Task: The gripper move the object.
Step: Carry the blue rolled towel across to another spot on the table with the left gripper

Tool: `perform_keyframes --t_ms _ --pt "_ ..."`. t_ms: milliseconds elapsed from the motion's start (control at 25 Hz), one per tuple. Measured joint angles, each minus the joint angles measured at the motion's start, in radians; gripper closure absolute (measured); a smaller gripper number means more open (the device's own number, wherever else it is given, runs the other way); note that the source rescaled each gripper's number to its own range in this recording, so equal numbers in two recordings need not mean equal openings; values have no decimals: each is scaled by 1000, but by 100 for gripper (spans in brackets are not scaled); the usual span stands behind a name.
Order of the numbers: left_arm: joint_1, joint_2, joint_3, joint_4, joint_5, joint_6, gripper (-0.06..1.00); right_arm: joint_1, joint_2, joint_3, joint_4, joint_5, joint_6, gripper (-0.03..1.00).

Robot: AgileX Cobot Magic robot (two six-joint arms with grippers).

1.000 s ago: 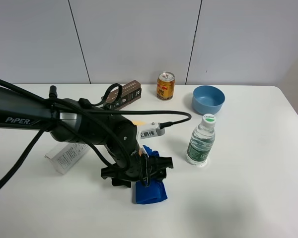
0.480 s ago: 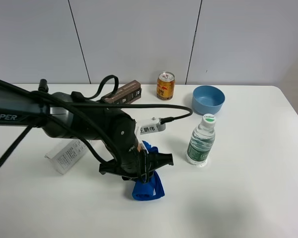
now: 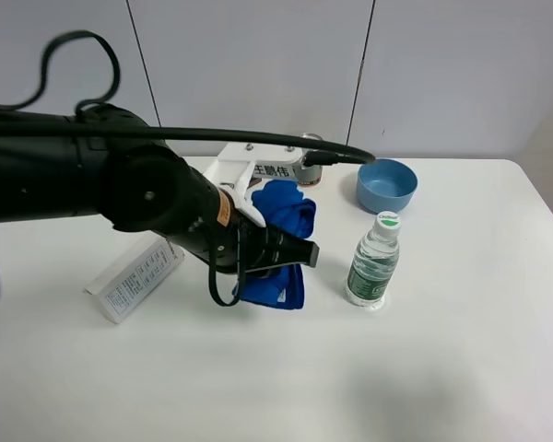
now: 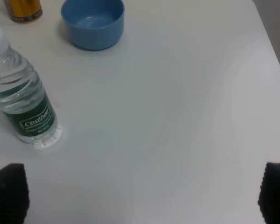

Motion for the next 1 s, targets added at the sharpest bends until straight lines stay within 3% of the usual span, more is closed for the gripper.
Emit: perform_keyframes --t_ms 240,360,520,680,880,1000 --pt "10 -93 0 140 16 510 94 0 0 0 0 0 0 -3" --pt "52 -105 0 159 16 676 94 0 0 0 0 0 0 -3" --pt "163 -105 0 192 16 738 94 0 0 0 0 0 0 -3" --pt "338 -105 0 265 -19 745 94 0 0 0 0 0 0 -3" --pt "587 -94 0 320 -186 745 94 0 0 0 0 0 0 -3" --pt "690 -54 0 323 -296 745 94 0 0 0 0 0 0 -3"
